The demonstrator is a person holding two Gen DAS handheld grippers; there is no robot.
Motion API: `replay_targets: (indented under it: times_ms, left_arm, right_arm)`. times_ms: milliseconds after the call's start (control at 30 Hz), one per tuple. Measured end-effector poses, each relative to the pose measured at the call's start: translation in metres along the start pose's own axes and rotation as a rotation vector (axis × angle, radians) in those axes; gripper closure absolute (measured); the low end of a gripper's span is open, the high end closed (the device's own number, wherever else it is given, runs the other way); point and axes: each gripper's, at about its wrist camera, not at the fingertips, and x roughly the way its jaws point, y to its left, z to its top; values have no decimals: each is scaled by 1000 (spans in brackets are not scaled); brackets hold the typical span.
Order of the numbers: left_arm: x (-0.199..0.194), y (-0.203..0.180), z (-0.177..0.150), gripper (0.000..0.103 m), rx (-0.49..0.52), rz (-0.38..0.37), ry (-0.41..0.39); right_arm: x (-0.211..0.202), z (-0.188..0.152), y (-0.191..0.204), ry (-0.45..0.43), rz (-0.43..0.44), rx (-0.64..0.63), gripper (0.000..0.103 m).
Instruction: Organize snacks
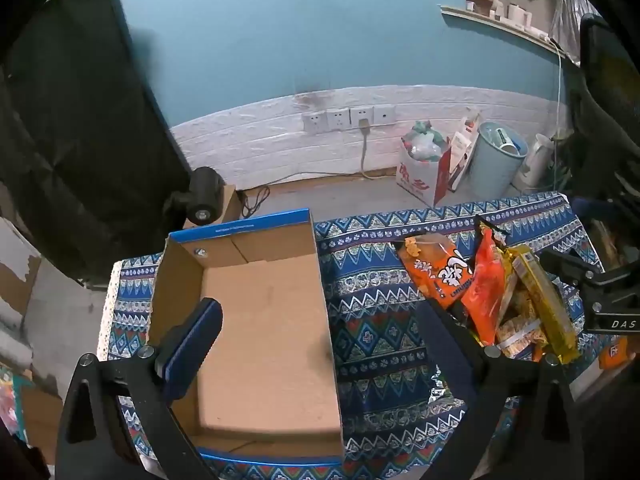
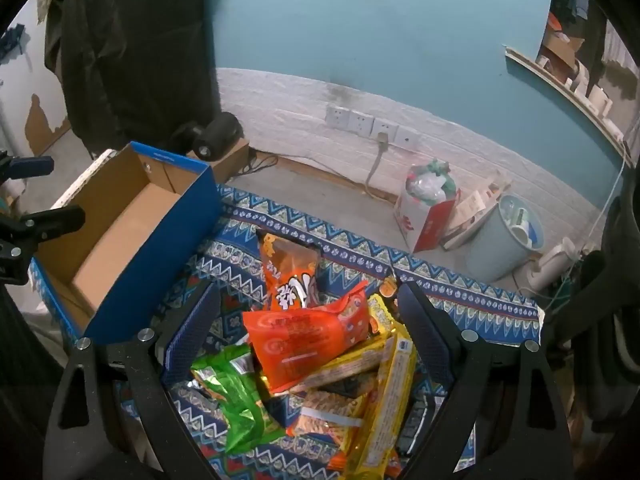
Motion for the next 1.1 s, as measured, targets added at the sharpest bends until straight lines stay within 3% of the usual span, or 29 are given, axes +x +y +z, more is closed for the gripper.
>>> replay_targets:
  times_ms: [1100]
  left_arm:
    - [2, 4, 3, 4, 0, -3, 6]
  right_arm:
    - [5, -4, 5, 10, 10, -14, 14]
